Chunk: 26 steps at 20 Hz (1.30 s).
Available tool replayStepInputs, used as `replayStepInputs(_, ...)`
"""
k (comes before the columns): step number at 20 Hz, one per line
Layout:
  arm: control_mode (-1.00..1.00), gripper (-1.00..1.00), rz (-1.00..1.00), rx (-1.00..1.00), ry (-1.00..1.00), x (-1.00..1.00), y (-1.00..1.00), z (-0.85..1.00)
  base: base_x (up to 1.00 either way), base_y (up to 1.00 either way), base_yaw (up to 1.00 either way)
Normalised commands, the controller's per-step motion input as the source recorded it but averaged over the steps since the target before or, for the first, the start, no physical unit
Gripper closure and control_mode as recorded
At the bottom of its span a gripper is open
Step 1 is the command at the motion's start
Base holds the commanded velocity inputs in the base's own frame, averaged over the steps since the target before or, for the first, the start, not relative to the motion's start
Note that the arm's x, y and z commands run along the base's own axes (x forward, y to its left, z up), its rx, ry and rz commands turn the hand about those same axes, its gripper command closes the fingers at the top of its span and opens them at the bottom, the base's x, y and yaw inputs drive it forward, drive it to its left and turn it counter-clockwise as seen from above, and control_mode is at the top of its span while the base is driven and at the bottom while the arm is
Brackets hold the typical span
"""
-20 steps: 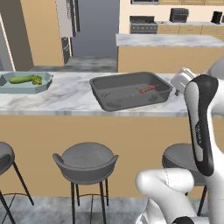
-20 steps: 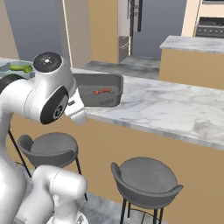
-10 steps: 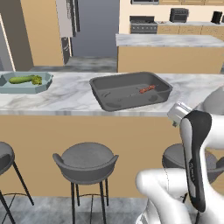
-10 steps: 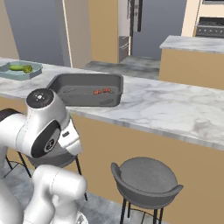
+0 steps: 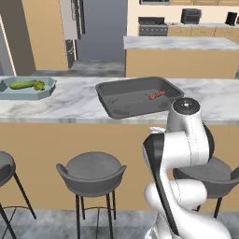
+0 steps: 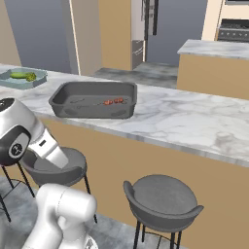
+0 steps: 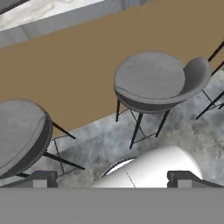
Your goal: Place the cold items (broccoli and cucumber) from the fridge in one tupperware on the dining counter. Place the warm items (kebab skewer and hot dog) in the stove area in another tupperware.
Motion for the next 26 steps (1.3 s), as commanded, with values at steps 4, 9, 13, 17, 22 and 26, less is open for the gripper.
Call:
replayStepInputs(4,-1.00,-1.00,0.12,0.00,0.00,0.00,0.00,-0.31,0.00,0.00,0.00)
replayStepInputs(9,1.00,-1.00,0.00,0.00,0.00,0.00,0.00,0.00,-0.49,-0.07,0.02)
replayStepInputs(13,1.00,-1.00,0.00,0.00,0.00,0.00,0.00,0.00,-0.84,-0.39,-0.06)
replayStepInputs(17,1.00,-1.00,0.00,0.00,0.00,0.00,0.00,0.00,-0.49,-0.77,-0.06)
replayStepInputs(22,1.00,-1.00,0.00,0.00,0.00,0.00,0.00,0.00,-0.22,-1.00,-0.04)
replayStepInputs(26,1.00,-1.00,0.00,0.00,0.00,0.00,0.00,0.00,-0.16,-1.00,-0.07)
